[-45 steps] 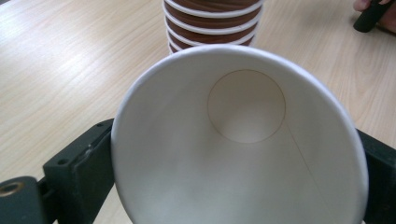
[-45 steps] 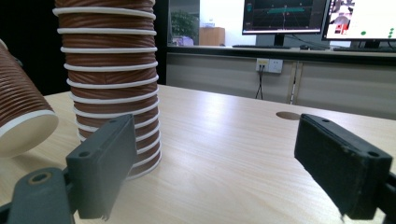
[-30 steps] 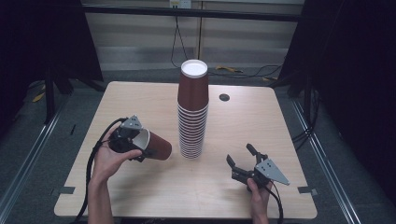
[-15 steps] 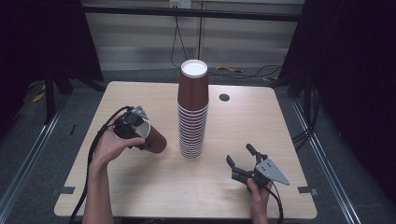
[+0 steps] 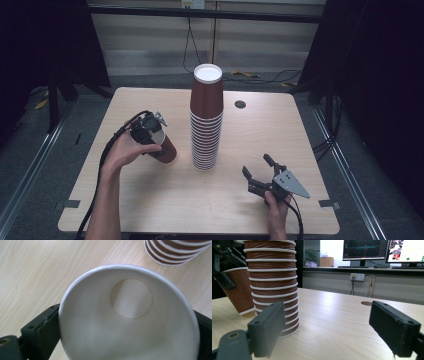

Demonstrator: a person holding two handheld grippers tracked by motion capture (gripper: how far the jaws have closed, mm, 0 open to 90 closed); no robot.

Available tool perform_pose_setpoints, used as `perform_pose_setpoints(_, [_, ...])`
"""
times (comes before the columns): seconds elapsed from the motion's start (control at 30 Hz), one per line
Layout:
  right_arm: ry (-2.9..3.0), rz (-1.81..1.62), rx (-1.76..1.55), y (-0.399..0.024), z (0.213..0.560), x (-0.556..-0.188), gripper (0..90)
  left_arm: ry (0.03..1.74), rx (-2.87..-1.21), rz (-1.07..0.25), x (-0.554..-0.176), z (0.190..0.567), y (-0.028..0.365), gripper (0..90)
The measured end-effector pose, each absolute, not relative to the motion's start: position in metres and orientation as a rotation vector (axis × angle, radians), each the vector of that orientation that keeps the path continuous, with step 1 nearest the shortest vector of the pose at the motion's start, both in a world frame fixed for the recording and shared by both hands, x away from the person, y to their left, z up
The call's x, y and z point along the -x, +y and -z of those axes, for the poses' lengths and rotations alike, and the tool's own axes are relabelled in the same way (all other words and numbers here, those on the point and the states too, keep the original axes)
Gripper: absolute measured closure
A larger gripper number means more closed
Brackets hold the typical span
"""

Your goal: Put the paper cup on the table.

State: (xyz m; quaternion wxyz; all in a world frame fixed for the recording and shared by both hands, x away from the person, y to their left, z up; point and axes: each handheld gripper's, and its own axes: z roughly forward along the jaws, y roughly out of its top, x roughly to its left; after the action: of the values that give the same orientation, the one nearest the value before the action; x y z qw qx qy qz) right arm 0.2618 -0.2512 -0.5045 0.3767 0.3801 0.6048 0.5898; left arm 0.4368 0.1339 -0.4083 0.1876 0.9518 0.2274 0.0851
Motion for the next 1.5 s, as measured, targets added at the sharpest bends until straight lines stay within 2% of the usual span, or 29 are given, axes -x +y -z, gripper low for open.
perform_pose_setpoints(0.13, [1.547, -1.508, -0.974, -0.251, 0.504, -0.262, 13.4, 0.621, -2.695, -0.249, -0.438, 0.409, 0.128, 2.6])
perform_pose_setpoints(0.23, [1.545, -1.506, -0.972, -0.251, 0.505, -0.262, 13.3, 0.616, -2.645, -0.246, -0.441, 0.413, 0.125, 1.9])
perform_pose_setpoints(0.53, [1.545, -1.507, -0.972, -0.251, 0.505, -0.262, 13.4, 0.617, -2.602, -0.215, -0.442, 0.433, 0.122, 6.2])
perform_pose_setpoints(1.07, [1.549, -1.511, -0.971, -0.251, 0.505, -0.262, 13.6, 0.621, -2.411, -0.205, -0.435, 0.451, 0.138, 5.3])
perform_pose_setpoints(1.17, [1.549, -1.511, -0.972, -0.251, 0.505, -0.262, 13.5, 0.61, -2.4, -0.182, -0.433, 0.462, 0.143, 14.0])
perform_pose_setpoints(1.27, [1.55, -1.511, -0.971, -0.251, 0.505, -0.262, 13.5, 0.596, -2.385, -0.181, -0.432, 0.466, 0.145, 14.6])
perform_pose_setpoints(1.3, [1.55, -1.511, -0.972, -0.251, 0.505, -0.262, 13.5, 0.626, -2.312, -0.172, -0.428, 0.47, 0.146, 14.6])
perform_pose_setpoints(1.5, [1.551, -1.512, -0.969, -0.251, 0.504, -0.262, 13.6, 0.643, -2.274, -0.164, -0.426, 0.475, 0.153, 14.8])
